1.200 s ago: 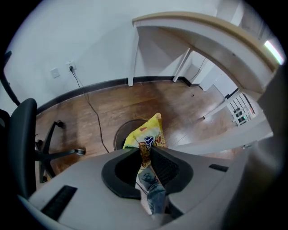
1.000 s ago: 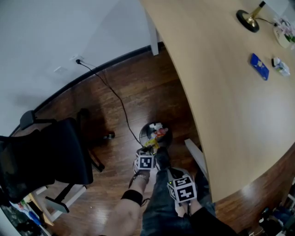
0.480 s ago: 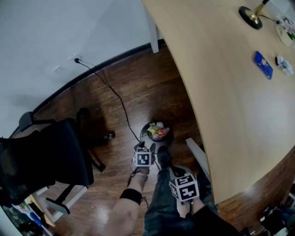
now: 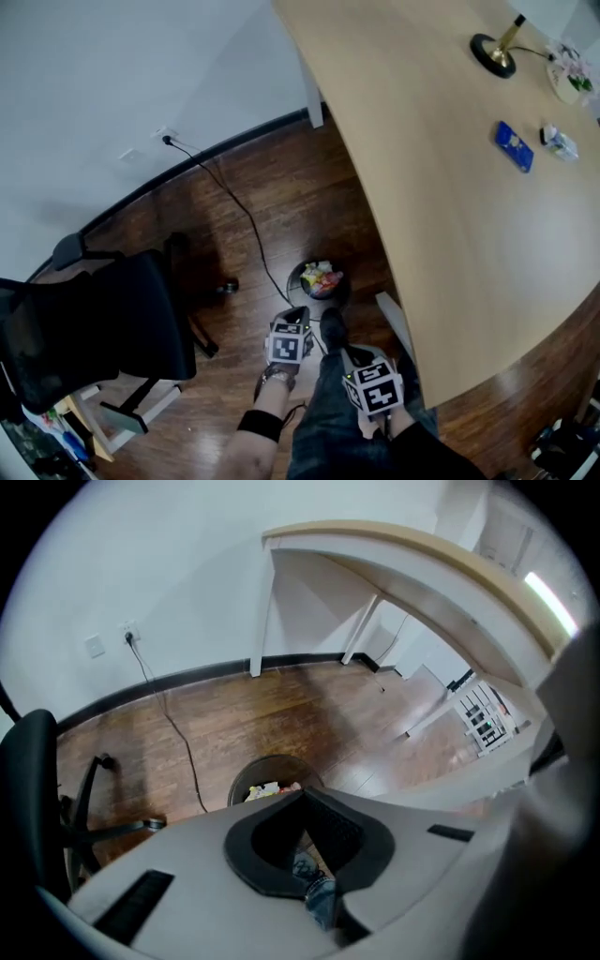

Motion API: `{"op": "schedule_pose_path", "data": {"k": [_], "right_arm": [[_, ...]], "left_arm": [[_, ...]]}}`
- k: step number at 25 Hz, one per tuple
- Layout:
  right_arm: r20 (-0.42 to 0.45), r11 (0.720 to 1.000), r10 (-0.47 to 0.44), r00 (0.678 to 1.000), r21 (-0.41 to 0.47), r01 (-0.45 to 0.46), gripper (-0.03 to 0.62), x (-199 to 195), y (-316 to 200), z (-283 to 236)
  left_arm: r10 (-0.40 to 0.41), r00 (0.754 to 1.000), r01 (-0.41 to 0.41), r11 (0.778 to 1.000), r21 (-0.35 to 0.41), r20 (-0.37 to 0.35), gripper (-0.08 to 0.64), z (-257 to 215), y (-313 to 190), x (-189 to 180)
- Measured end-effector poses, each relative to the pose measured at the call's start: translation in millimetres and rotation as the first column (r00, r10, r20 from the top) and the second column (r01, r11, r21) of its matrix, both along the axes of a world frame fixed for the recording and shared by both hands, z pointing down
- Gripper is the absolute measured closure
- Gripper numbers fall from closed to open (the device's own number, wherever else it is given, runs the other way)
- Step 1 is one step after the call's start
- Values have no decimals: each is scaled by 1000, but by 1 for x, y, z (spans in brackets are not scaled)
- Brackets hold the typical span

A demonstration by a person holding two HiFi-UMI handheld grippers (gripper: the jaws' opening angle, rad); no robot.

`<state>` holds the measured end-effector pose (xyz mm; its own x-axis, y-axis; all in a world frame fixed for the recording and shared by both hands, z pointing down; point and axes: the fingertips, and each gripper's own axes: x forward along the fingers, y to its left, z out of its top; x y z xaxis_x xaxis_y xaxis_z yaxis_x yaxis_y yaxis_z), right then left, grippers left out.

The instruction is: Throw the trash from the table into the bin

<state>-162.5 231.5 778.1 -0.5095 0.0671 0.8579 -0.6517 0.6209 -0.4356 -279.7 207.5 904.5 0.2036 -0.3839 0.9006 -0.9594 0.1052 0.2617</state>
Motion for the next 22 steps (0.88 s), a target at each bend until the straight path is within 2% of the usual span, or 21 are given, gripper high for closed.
{"op": "schedule_pose_path", "data": {"k": [3,6,10,13,18,22], "right_arm": [[31,1000,-5,1000,-5,5,588,3,2,-27],[64,999,-23,998,29,21,588,4,-2,-61],[100,997,-12,995,76,4,588,13,-11,-106],[123,994,2,992,104,-15,588,21,-15,-140],[119,986,45,992,152,-63,588,51,-35,-183],[109,972,138,984,177,-156,588,82,-54,-207]], "left_arm": [[5,1000,-6,998,62,9,558,-53,0,1],[36,999,-39,992,122,26,560,-108,-1,7],[53,999,-53,988,148,4,560,-176,5,23],[77,997,-78,981,175,15,558,-229,11,33],[191,982,-187,952,240,8,557,-294,4,63],[267,964,-256,924,283,-1,557,-325,-6,81]]}}
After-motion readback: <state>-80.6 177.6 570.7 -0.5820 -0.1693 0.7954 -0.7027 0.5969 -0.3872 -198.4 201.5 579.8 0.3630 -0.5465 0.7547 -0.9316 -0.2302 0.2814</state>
